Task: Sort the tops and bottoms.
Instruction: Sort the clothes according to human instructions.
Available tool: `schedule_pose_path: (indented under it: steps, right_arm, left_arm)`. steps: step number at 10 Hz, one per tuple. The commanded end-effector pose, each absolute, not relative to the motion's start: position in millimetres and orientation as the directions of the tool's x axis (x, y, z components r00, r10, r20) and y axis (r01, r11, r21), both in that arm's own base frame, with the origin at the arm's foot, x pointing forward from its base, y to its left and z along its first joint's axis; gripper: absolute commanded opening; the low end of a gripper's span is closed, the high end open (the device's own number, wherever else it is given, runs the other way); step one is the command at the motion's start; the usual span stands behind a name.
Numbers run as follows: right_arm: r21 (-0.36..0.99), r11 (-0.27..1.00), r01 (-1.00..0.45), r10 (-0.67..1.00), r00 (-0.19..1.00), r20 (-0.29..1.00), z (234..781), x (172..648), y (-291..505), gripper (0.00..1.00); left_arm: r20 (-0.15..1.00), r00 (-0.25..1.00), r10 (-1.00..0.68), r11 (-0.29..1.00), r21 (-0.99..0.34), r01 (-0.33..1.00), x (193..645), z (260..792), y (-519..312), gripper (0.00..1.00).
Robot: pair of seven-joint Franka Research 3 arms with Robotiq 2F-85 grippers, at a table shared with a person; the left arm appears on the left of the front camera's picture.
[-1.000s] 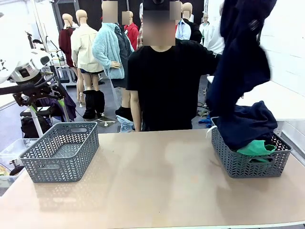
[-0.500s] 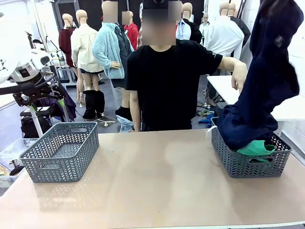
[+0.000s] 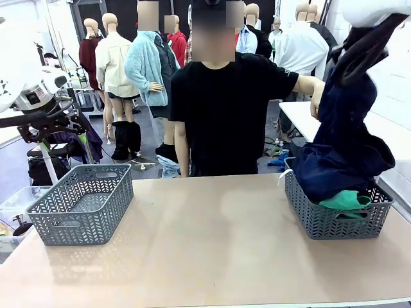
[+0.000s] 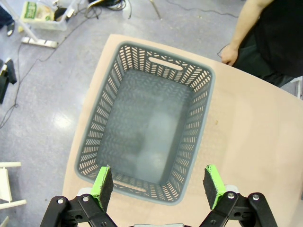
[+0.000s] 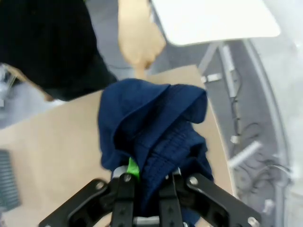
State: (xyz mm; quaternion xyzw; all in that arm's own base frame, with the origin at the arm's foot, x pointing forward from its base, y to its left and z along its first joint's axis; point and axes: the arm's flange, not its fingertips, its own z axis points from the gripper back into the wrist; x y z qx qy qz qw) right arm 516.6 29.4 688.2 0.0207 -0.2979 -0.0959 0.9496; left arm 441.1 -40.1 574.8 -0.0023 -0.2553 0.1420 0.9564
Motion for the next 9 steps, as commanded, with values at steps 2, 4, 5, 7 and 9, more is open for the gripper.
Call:
schedule_pose_path:
  steps: [2,4,5,7,9]
  right_arm:
    - [0.167,0.981,0.099,-0.163,0.886,0.434,643.0,536.2,39.1,0.0]
    - [0.148,0.984,0.1,-0.148,0.92,0.364,605.7,546.2,50.1,0.0]
    - [0.132,0.983,0.124,-0.162,0.927,0.337,589.9,548.6,51.8,0.0]
    - [0.144,0.978,0.149,-0.186,0.937,0.297,557.1,547.5,52.0,0.0]
    - [0.132,0.972,0.194,-0.226,0.926,0.303,544.3,541.2,51.5,0.0]
  left_arm:
    - [0.479,0.826,0.298,0.953,-0.096,-0.288,440.1,575.2,-41.0,1.0]
    - [0.479,0.826,0.298,0.953,-0.096,-0.288,440.1,575.2,-41.0,1.0]
    - [0.479,0.826,0.298,0.953,-0.096,-0.288,440.1,575.2,-41.0,1.0]
    - [0.479,0.826,0.298,0.953,-0.096,-0.288,440.1,575.2,-41.0,1.0]
    - [0.479,0.826,0.298,0.953,-0.096,-0.288,440.1,575.2,-41.0,1.0]
